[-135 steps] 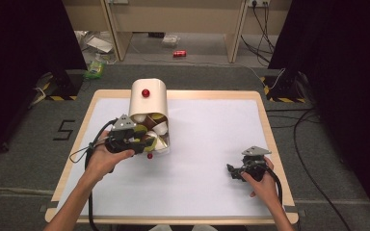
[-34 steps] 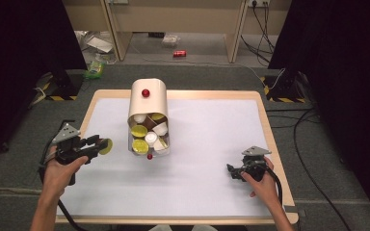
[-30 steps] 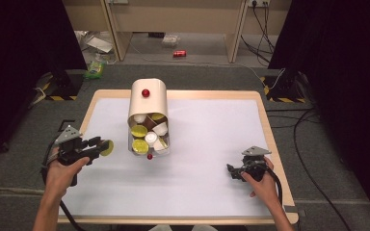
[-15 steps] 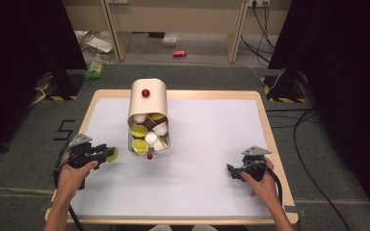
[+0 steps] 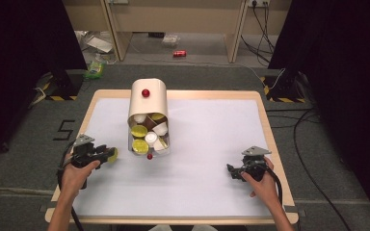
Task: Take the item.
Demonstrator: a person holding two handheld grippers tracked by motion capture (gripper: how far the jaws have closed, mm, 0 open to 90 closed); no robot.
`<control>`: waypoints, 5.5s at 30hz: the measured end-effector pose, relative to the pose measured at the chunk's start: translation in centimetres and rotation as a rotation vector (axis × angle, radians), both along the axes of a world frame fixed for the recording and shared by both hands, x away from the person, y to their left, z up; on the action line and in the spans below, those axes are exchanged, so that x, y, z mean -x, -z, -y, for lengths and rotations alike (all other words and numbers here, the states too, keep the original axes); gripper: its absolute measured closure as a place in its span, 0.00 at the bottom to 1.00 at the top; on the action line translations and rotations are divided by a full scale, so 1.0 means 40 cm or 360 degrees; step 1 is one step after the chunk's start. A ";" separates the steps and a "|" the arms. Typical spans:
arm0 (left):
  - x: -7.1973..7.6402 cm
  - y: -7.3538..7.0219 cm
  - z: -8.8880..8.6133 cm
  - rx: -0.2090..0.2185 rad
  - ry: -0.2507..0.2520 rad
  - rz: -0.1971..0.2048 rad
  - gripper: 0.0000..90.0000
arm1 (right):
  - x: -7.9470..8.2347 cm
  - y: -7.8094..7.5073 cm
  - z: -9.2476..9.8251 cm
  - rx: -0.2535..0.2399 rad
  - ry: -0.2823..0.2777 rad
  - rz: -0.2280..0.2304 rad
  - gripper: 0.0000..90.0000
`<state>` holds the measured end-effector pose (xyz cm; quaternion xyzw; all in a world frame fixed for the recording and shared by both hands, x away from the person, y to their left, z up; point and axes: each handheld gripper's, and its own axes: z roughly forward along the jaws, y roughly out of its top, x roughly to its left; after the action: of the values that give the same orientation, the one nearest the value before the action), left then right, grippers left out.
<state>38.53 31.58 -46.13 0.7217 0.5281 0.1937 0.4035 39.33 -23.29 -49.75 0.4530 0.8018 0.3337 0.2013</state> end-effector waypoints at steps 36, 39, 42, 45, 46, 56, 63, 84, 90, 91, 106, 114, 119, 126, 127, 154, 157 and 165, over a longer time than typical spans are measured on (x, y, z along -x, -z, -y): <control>-0.022 0.051 -0.010 -0.0004 -0.0097 -0.0012 0.47 | 0.000 0.000 0.000 0.0000 0.0001 0.0002 0.10; -0.022 0.050 -0.011 0.0010 -0.0105 -0.0023 0.41 | 0.000 0.000 0.000 0.0000 0.0000 0.0002 0.10; -0.021 0.047 -0.009 0.0021 -0.0116 -0.0031 0.38 | 0.000 0.000 0.000 0.0001 0.0000 0.0001 0.10; -0.020 0.043 -0.008 0.0027 -0.0116 -0.0032 0.36 | 0.000 0.000 0.000 0.0001 0.0000 0.0001 0.10; -0.019 0.040 -0.007 0.0029 -0.0111 -0.0032 0.35 | -0.001 0.000 0.001 0.0003 -0.0005 0.0003 0.10; -0.005 0.009 -0.006 0.0035 -0.0116 0.0014 0.32 | 0.000 0.000 0.000 0.0000 0.0000 0.0002 0.10; 0.015 -0.027 0.001 0.0041 -0.0104 0.0073 0.31 | 0.000 0.000 0.000 0.0001 0.0000 0.0003 0.10; 0.067 -0.035 0.030 0.0039 -0.0055 0.0080 0.19 | 0.000 0.000 0.000 0.0002 -0.0001 0.0003 0.10; 0.090 -0.029 0.036 0.0039 -0.0038 0.0083 0.19 | 0.000 0.000 0.000 0.0003 -0.0001 0.0003 0.10; 0.096 -0.027 0.038 0.0044 -0.0034 0.0084 0.19 | 0.000 0.000 0.000 0.0003 -0.0001 0.0003 0.10; 0.162 0.021 0.072 0.0046 0.0011 0.0096 0.17 | 0.001 0.000 0.000 0.0002 0.0000 0.0003 0.10; 0.178 0.045 0.079 0.0041 0.0009 0.0086 0.17 | 0.000 0.000 0.000 0.0003 -0.0001 0.0004 0.10; 0.187 0.061 0.086 0.0020 0.0022 0.0074 0.17 | 0.000 0.000 0.000 0.0002 0.0000 0.0003 0.10; 0.204 0.088 0.090 -0.0007 0.0029 0.0047 0.17 | 0.001 0.000 -0.001 0.0002 0.0000 0.0003 0.10; 0.207 0.092 0.090 -0.0017 0.0032 0.0042 0.17 | 0.001 0.000 -0.001 0.0002 0.0000 0.0004 0.10; 0.268 0.125 0.111 -0.0176 0.0026 0.0094 0.17 | 0.002 -0.001 -0.001 0.0010 -0.0004 0.0008 0.10; 0.279 0.129 0.111 -0.0167 0.0012 0.0113 0.17 | 0.002 0.000 -0.001 0.0009 -0.0004 0.0014 0.10; 0.311 0.141 0.111 -0.0142 -0.0023 0.0184 0.17 | 0.003 0.000 -0.002 0.0015 -0.0004 0.0021 0.10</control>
<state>26.07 27.12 -51.79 0.7227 0.4999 0.2614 0.3992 39.23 -23.20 -49.75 0.4489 0.8025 0.3332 0.2083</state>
